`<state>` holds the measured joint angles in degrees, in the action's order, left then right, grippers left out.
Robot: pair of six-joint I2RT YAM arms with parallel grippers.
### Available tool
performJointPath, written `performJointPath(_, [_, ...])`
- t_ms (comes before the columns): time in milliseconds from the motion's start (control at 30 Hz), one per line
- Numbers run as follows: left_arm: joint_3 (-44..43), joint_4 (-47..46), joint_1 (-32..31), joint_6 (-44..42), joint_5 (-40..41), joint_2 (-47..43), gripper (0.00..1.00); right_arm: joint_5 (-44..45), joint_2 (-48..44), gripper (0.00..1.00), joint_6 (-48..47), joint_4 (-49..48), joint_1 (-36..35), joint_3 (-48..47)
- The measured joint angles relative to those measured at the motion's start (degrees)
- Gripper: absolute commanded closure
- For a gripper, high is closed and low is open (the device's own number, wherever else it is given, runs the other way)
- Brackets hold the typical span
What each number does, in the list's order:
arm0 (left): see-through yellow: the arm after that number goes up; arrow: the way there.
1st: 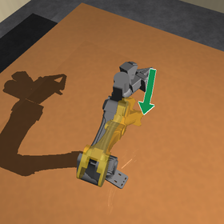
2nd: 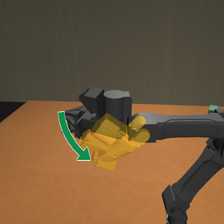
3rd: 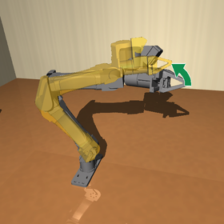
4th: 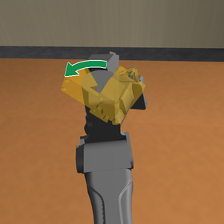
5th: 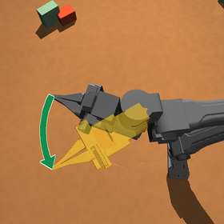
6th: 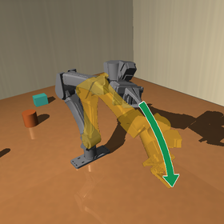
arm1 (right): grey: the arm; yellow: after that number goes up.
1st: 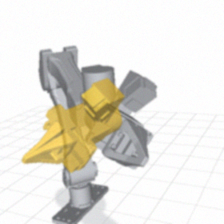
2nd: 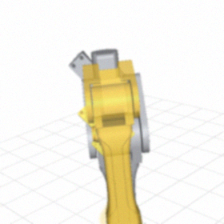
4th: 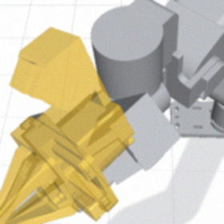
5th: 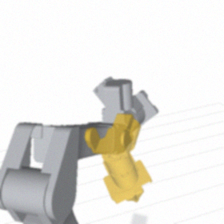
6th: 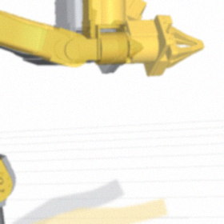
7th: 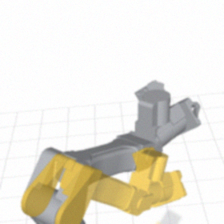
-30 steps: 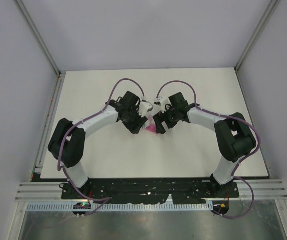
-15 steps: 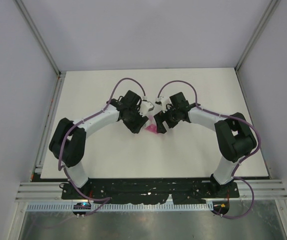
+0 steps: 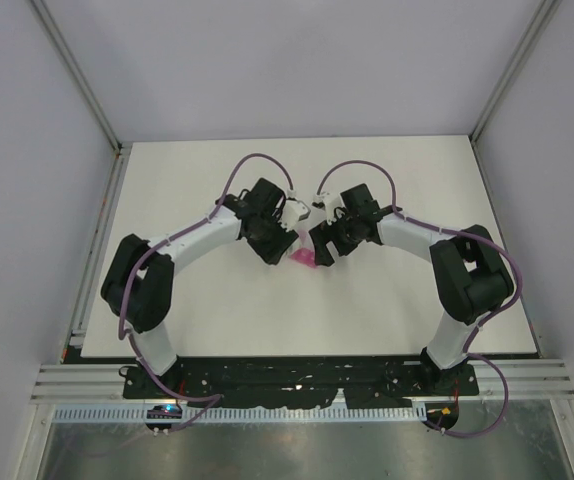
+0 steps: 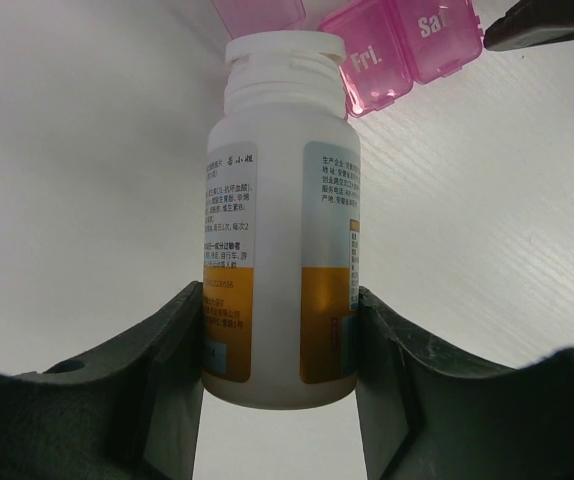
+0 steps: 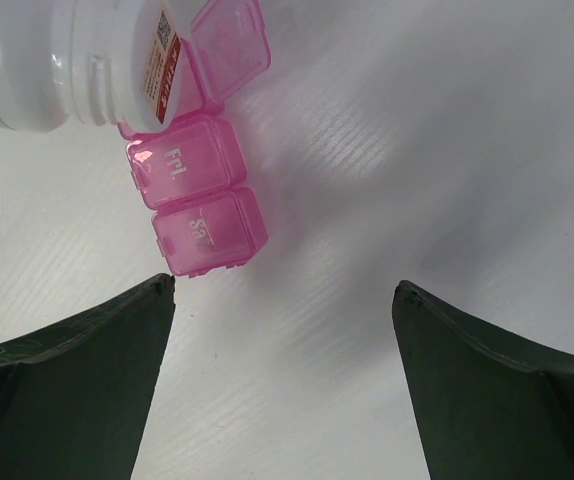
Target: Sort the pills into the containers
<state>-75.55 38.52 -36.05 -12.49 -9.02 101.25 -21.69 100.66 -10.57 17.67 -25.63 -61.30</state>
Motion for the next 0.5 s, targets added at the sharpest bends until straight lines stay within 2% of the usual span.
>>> performJointPath(500, [-2.12, 2.69, -0.55, -0.02, 0.52, 1.16, 1.0, -0.02, 0.0, 0.07, 0.09, 0.04, 0.26, -0.02])
